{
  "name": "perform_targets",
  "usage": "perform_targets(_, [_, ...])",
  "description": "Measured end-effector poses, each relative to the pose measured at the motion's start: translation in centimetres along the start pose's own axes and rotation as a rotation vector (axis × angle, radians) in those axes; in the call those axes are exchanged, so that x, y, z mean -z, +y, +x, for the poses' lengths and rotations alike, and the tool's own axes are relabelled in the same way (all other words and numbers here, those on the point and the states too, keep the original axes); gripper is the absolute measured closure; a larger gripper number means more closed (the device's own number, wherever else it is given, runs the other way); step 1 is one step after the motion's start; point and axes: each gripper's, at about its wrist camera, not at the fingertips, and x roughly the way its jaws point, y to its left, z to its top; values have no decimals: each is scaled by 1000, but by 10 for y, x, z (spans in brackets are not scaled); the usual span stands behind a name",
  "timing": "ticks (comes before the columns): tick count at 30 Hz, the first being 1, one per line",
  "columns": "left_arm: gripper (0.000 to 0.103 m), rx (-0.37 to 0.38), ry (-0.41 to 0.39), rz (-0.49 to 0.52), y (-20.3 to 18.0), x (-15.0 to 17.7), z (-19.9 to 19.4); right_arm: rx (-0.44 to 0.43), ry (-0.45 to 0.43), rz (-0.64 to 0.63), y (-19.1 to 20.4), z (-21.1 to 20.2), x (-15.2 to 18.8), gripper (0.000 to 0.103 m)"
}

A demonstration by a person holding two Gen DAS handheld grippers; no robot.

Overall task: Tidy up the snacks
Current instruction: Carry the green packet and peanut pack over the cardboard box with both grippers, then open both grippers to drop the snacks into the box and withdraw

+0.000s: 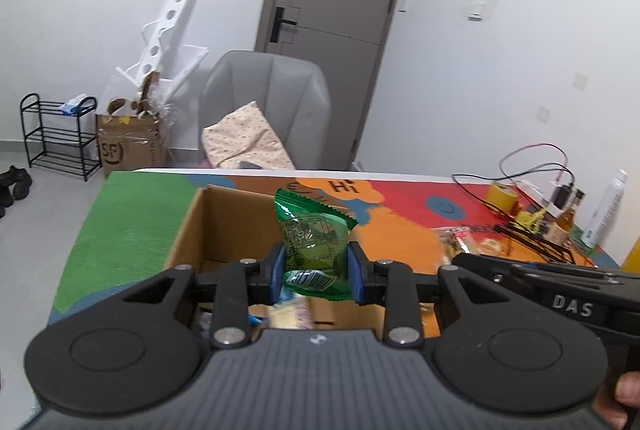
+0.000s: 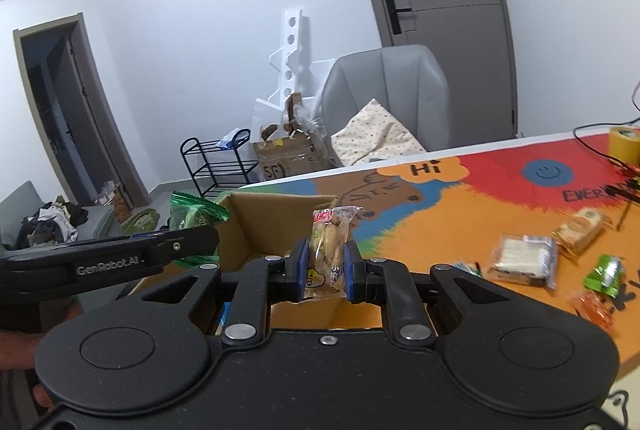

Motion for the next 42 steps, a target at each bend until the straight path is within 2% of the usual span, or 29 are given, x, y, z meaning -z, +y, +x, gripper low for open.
perform_targets(8, [72, -43, 8, -37, 33, -11, 20, -27, 1, -12, 16, 21, -12, 86])
perform_targets(18, [67, -73, 20, -52, 48, -17, 35, -57, 14, -18, 33, 47, -19, 86])
perform_targets(26, [48, -92, 8, -89, 64, -17, 18, -111, -1, 4, 42, 60, -27, 86])
perform_targets(28, [43, -105, 0, -96, 68, -17, 13, -127, 3, 16, 42, 63, -29, 78])
perform_targets(30, [35, -114, -1, -103, 70, -16, 9, -107, 1, 11, 43, 62, -30, 70])
perform_targets(31, [27, -115, 2, -110, 71, -16, 8, -104, 0, 10, 43, 61, -29, 66])
perform_targets(32, [20, -112, 4, -116, 71, -15, 5, -103, -2, 14, 42, 59, -28, 57])
perform_targets(33, [17, -109, 4, -114, 70, -16, 4, -98, -4, 21, 40, 55, -27, 50])
perform_targets(34, [14, -108, 1, -107, 68, -15, 2, -92, -6, 25, 39, 54, -26, 47])
perform_targets(37, [9, -113, 5, -87, 63, -13, 1, -73, -7, 36, 34, 47, -22, 41])
perform_targets(39, [8, -115, 13, -84, 59, -12, 0, -61, -12, 49, 28, 40, -19, 30])
perform_targets(42, [6, -112, 16, -85, 53, -10, -1, -31, -24, 61, 19, 30, -15, 22])
